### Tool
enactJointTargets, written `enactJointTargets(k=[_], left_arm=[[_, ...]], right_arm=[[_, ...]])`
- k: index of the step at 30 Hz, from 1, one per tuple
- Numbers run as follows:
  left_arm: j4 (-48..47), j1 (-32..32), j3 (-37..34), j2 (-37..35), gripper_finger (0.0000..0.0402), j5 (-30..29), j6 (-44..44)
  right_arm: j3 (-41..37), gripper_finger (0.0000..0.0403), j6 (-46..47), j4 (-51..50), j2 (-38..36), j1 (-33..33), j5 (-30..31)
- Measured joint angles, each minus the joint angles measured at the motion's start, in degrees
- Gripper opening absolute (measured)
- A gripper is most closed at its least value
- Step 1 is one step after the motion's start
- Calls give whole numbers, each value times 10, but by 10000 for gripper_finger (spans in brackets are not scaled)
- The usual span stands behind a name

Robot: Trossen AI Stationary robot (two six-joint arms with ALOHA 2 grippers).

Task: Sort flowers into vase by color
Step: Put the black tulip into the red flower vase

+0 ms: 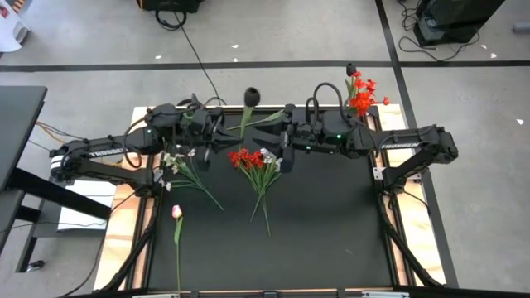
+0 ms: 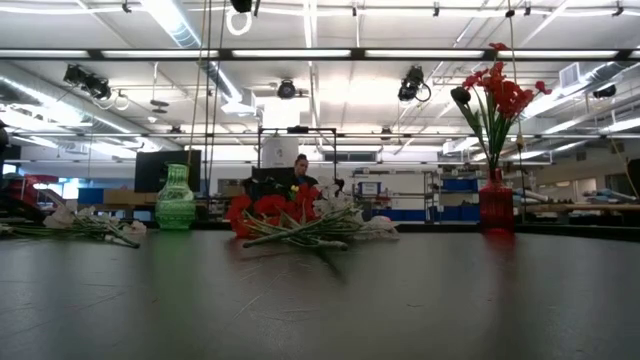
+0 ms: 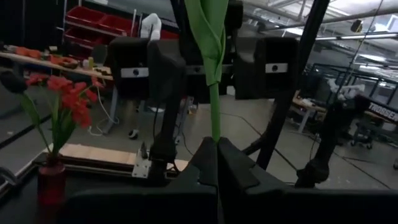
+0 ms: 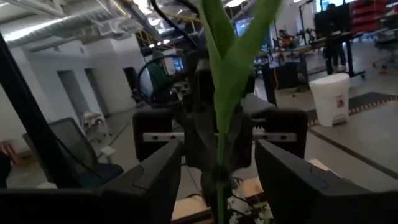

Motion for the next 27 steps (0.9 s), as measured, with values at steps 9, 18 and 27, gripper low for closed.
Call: enactJointTargets(k=[9, 18, 27], left_arm=[[8, -30, 0, 29, 0, 0, 38], [12, -36, 0, 45, 0, -4, 23], [5, -36, 0, 43, 11, 0, 23]], right_arm=[[0, 213, 19, 36, 31, -14, -51], [-1, 140, 38, 35, 36, -15, -65], [0, 19, 56, 19, 35, -20, -83]])
